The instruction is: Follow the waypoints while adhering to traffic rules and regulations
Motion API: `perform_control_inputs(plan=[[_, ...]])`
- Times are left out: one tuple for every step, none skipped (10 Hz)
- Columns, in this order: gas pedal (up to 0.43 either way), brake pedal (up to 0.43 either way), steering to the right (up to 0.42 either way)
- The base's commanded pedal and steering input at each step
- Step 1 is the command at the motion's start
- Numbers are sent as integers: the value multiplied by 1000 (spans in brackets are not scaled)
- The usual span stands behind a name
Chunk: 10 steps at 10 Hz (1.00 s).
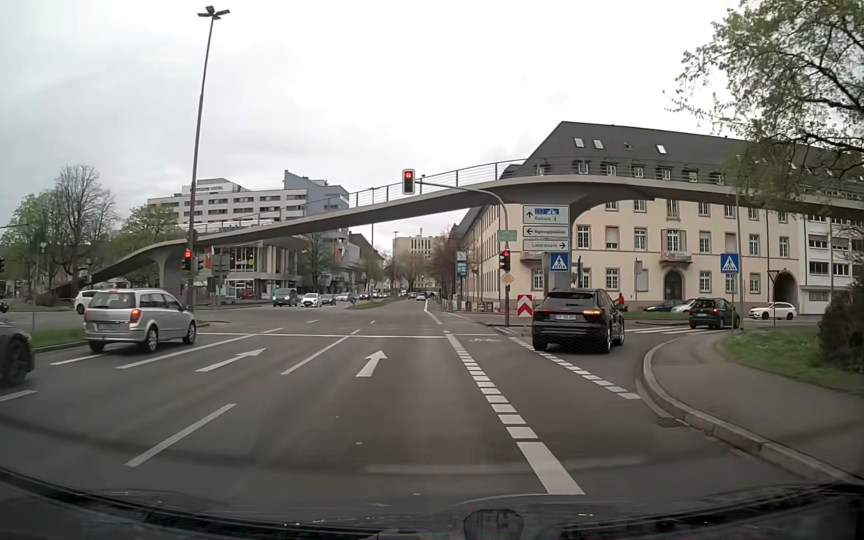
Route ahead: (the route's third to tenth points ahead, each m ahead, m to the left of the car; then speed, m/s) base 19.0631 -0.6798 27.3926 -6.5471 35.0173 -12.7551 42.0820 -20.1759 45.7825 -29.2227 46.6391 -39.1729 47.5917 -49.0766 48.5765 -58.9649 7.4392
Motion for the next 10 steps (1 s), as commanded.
perform_control_inputs(plan=[[0, 159, 63], [0, 159, 70], [0, 165, 75], [0, 152, 81], [0, 140, 87], [0, 134, 92], [0, 134, 97], [0, 128, 99], [0, 128, 101], [0, 128, 104]])
